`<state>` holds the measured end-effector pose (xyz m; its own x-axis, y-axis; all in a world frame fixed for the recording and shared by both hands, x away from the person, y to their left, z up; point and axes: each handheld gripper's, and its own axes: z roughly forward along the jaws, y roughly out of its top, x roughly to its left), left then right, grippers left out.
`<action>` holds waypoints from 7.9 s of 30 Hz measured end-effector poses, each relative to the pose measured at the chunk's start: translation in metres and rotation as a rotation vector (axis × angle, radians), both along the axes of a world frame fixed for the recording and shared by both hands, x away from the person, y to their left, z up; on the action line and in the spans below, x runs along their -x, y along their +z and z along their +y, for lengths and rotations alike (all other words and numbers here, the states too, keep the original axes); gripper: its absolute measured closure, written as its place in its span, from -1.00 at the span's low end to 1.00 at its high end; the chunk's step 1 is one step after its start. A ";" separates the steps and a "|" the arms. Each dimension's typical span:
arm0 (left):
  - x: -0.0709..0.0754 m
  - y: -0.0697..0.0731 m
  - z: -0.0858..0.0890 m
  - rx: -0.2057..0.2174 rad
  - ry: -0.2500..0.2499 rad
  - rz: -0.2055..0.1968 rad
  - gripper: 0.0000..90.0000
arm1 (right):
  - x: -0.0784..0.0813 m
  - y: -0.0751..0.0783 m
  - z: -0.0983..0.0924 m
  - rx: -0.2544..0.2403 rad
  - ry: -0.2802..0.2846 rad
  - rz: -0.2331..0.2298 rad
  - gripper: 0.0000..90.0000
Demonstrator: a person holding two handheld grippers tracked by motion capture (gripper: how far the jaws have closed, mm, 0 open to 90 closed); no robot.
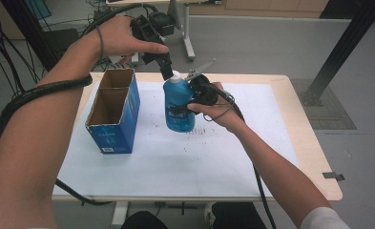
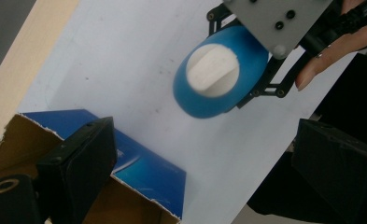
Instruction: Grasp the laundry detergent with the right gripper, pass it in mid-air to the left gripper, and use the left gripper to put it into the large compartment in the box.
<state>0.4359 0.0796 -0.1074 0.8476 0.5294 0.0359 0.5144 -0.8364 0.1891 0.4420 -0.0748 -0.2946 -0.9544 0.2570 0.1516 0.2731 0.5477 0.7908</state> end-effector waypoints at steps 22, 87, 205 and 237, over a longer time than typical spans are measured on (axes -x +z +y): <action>0.025 -0.039 -0.013 -0.106 -0.126 0.041 -0.85 | 0.019 -0.003 0.024 -0.057 0.192 -0.048 -0.03; 0.034 -0.066 -0.029 -0.132 -0.233 0.085 -0.88 | 0.029 0.011 0.020 -0.128 0.313 -0.094 -0.03; 0.035 -0.060 -0.036 -0.116 -0.257 0.069 -0.86 | 0.027 0.014 0.013 -0.120 0.290 -0.113 -0.03; 0.036 -0.059 -0.035 -0.125 -0.263 0.060 -0.76 | 0.028 0.015 0.012 -0.112 0.291 -0.103 -0.04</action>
<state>0.4000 0.0442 -0.1668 0.9577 0.2858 0.0330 0.2840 -0.9574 0.0518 0.4140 -0.0628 -0.2796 -0.9972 -0.0413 0.0623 0.0334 0.4990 0.8660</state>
